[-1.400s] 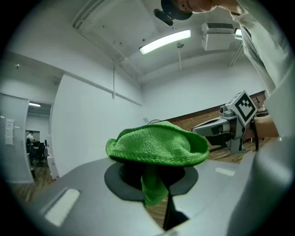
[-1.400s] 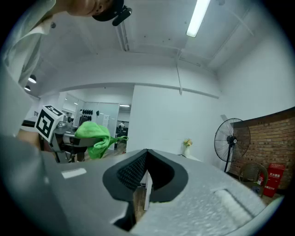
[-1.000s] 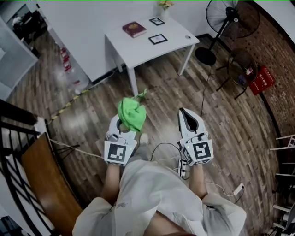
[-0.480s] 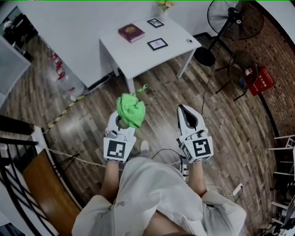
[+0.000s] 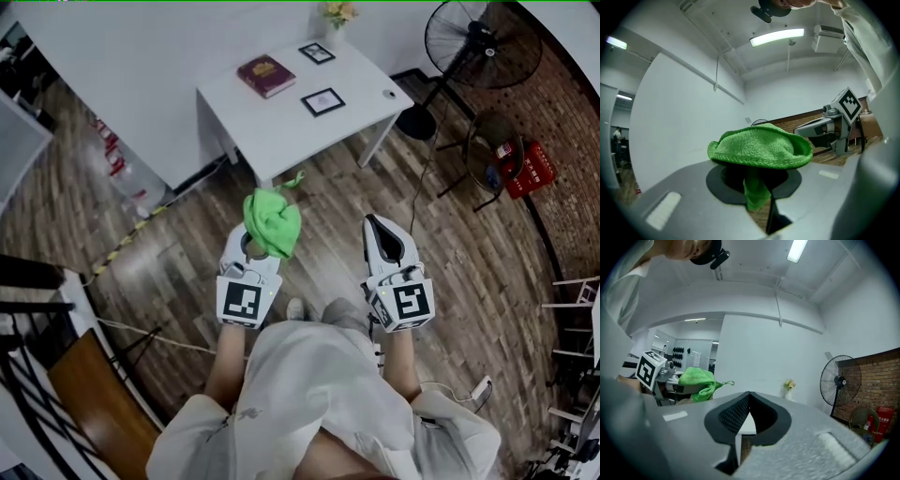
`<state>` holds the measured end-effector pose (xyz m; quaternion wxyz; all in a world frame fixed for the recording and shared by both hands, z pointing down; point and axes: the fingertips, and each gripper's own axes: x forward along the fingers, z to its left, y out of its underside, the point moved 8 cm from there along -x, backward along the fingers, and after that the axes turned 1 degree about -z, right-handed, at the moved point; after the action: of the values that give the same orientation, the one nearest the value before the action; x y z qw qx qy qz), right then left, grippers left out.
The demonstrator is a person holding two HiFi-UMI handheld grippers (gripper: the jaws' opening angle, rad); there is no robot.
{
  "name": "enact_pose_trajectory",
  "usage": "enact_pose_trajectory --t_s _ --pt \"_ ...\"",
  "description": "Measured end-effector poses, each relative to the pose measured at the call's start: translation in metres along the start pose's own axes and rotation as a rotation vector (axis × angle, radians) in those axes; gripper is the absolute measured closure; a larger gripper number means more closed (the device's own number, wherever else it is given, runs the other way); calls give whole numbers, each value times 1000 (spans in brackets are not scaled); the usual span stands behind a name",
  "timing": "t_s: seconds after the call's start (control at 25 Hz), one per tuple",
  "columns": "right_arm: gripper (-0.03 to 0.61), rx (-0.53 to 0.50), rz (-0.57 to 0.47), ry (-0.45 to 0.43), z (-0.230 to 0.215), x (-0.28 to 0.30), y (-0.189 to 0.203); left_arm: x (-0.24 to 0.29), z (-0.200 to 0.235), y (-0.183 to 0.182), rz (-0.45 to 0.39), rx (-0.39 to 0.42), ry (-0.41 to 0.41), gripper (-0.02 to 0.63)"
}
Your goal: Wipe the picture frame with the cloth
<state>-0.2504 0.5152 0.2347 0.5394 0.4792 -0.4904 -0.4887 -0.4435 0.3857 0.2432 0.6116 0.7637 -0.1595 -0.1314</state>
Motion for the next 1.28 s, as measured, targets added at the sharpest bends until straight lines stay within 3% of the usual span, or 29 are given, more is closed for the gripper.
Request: enact_pose_trajectory --t_s 0.4,0.64,1.28 --pt "574 4 13 17 -34 51 8 55 27 18 26 -29 7 524" --pt "574 8 10 -2 -69 85 13 97 39 18 -5 -20 -5 525" --pt "574 30 19 -123 -207 189 15 244 57 19 84 -11 -110 525"
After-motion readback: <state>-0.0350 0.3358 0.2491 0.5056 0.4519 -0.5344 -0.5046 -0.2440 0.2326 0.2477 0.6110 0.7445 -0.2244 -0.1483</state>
